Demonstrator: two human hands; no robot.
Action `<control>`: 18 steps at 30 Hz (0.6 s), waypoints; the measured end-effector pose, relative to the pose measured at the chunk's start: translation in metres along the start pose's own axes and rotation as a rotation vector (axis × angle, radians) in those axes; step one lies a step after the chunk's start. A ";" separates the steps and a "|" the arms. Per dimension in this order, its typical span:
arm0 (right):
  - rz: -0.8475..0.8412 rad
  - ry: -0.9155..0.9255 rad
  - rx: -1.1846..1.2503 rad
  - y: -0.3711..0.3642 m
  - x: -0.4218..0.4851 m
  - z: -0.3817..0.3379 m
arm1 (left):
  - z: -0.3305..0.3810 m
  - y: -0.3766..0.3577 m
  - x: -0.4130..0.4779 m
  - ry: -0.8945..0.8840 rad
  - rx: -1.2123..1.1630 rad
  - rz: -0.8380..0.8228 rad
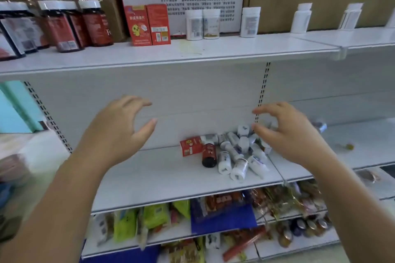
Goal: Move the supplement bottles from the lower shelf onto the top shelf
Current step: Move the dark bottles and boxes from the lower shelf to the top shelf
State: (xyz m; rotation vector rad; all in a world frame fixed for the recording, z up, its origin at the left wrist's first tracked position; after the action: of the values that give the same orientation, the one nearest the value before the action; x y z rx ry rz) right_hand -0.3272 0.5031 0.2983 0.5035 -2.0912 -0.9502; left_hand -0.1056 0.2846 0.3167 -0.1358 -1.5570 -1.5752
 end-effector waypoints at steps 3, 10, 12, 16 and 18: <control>-0.051 -0.077 0.054 -0.046 -0.019 0.016 | -0.023 -0.054 -0.030 0.119 -0.041 -0.094; -0.168 -0.394 0.251 -0.167 -0.042 0.072 | -0.073 -0.187 -0.082 0.441 -0.212 -0.294; -0.229 -0.437 0.230 -0.204 -0.039 0.085 | -0.080 -0.223 -0.085 0.476 -0.220 -0.372; -0.236 -0.347 0.019 -0.265 -0.005 0.103 | -0.095 -0.293 -0.068 0.525 -0.201 -0.470; -0.261 -0.307 -0.070 -0.296 0.018 0.106 | -0.101 -0.326 -0.053 0.528 -0.177 -0.476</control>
State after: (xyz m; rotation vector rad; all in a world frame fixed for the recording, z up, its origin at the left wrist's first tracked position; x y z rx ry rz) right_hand -0.4099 0.3506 0.0358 0.6385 -2.2903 -1.3171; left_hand -0.2316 0.1649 0.0180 0.5519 -1.0743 -1.9145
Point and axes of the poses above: each hand's wrist, its own x-axis towards the middle knuckle, its own y-axis out of the back of the hand, z = x × y, the point moved 7 cm from there along x, towards the middle knuckle, and after that the axes turned 12 degrees about z, right-handed, at the moved point
